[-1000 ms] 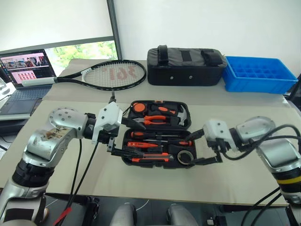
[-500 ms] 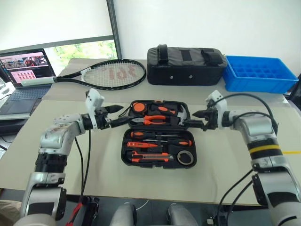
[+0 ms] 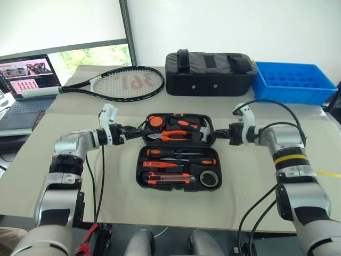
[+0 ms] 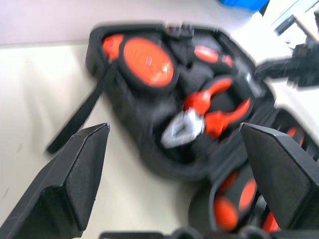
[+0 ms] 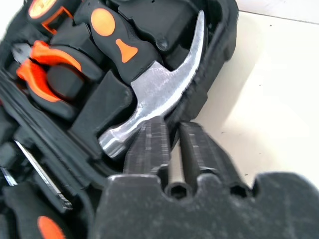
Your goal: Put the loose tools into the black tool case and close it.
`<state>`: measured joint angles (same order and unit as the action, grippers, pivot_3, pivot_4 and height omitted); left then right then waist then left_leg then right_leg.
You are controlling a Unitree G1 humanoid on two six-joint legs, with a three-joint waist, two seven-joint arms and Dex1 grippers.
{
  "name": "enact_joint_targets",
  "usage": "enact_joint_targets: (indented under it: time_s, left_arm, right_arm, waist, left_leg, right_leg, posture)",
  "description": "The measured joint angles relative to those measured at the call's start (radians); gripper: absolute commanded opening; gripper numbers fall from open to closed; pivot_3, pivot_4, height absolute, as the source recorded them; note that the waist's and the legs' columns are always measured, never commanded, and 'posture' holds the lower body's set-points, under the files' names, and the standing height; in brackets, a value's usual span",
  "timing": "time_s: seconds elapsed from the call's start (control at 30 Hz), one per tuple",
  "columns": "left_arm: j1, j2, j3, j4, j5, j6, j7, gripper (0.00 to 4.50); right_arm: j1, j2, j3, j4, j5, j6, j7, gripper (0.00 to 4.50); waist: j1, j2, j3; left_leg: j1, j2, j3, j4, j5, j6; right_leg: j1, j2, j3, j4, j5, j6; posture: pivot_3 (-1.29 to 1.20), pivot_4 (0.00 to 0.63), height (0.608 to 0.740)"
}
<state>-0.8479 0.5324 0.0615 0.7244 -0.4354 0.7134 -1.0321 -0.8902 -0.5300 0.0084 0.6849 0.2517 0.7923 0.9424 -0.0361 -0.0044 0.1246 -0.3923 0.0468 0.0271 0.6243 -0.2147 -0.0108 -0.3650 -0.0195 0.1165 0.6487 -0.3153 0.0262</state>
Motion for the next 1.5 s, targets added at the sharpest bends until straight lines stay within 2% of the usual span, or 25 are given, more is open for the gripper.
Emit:
enact_joint_targets:
  time_s: [0.17,0.2,0.23,0.47,0.57,0.8,1.03,1.23,1.5]
  left_arm:
    - [-0.035,-0.021,0.003,0.100,0.009,-0.016,-0.012,4.50]
    - [-0.040,-0.021,0.003,0.119,0.017,-0.019,-0.012,3.98]
    - [-0.041,-0.022,0.002,0.125,0.023,-0.020,-0.011,3.80]
    - [-0.048,-0.038,0.003,0.184,0.056,-0.033,-0.018,1.00]
    - [-0.048,-0.031,0.010,0.189,0.058,-0.027,-0.027,0.04]
    - [-0.049,-0.034,0.030,0.183,0.067,-0.033,-0.028,0.04]
    - [-0.049,-0.058,0.037,0.114,0.101,-0.205,0.028,0.04]
    - [0.030,-0.066,0.017,-0.025,0.181,-0.545,0.053,0.04]
    - [0.152,-0.030,-0.019,-0.064,0.287,-0.964,0.039,0.04]
  right_arm:
    - [0.000,0.005,-0.002,0.000,0.006,0.005,0.000,0.04]
    - [0.000,0.005,-0.003,0.000,0.006,0.006,0.000,0.00]
    - [0.000,0.005,-0.003,-0.001,0.006,0.006,0.000,0.00]
    - [0.003,0.007,-0.025,-0.006,0.007,0.016,-0.019,0.00]
    - [0.005,0.005,-0.033,-0.011,0.007,0.016,-0.026,0.00]
    - [0.015,0.018,-0.068,-0.020,0.009,-0.016,-0.041,0.00]
    - [0.039,0.031,-0.122,-0.020,0.015,-0.178,-0.047,0.00]
    - [0.133,0.033,-0.145,-0.083,0.028,-0.409,0.003,0.00]
    - [0.260,0.052,-0.157,-0.099,0.025,-0.795,0.082,0.00]
  waist:
    - [-0.007,0.000,0.000]
    - [-0.007,0.000,0.000]
    - [-0.007,0.000,0.000]
    - [-0.007,0.000,0.000]
    - [-0.006,0.000,0.000]
    - [-0.006,0.001,0.000]
    - [-0.004,0.001,0.000]
    - [-0.004,0.001,-0.001]
    - [-0.004,0.002,-0.001]
  left_leg:
    - [-0.001,0.000,0.000,0.000,0.000,0.000]
    - [-0.001,0.000,0.000,0.000,0.000,0.000]
    - [-0.001,0.000,0.000,0.000,0.000,0.000]
    - [-0.003,-0.001,-0.001,0.000,0.000,0.000]
    - [-0.004,-0.001,-0.001,0.000,0.000,0.000]
    - [-0.005,-0.001,-0.001,0.000,0.000,0.000]
    - [-0.007,-0.001,-0.002,0.000,0.001,-0.001]
    - [-0.007,0.000,-0.001,-0.002,0.001,-0.001]
    - [-0.006,0.000,0.000,-0.002,0.001,-0.001]
  right_leg:
    - [0.000,0.000,0.000,0.000,0.000,0.000]
    - [0.000,0.000,0.000,0.000,0.000,0.000]
    - [0.000,0.000,0.000,0.000,0.000,0.000]
    - [-0.002,0.000,0.000,0.000,0.000,0.000]
    - [-0.003,0.000,0.000,0.000,0.000,0.000]
    - [-0.003,-0.001,-0.001,0.000,0.000,0.000]
    - [-0.004,-0.001,-0.001,0.001,0.001,0.000]
    - [-0.004,-0.001,-0.001,0.002,0.002,0.000]
    - [-0.003,-0.001,-0.001,0.001,0.002,0.000]
  posture:
    - [0.00,0.150,0.707]
    - [0.00,0.150,0.707]
    - [0.00,0.150,0.707]
    - [0.00,0.150,0.707]
    - [0.00,0.150,0.707]
    - [0.00,0.150,0.707]
    - [0.00,0.150,0.707]
    - [0.00,0.150,0.707]
    - [0.00,0.150,0.707]
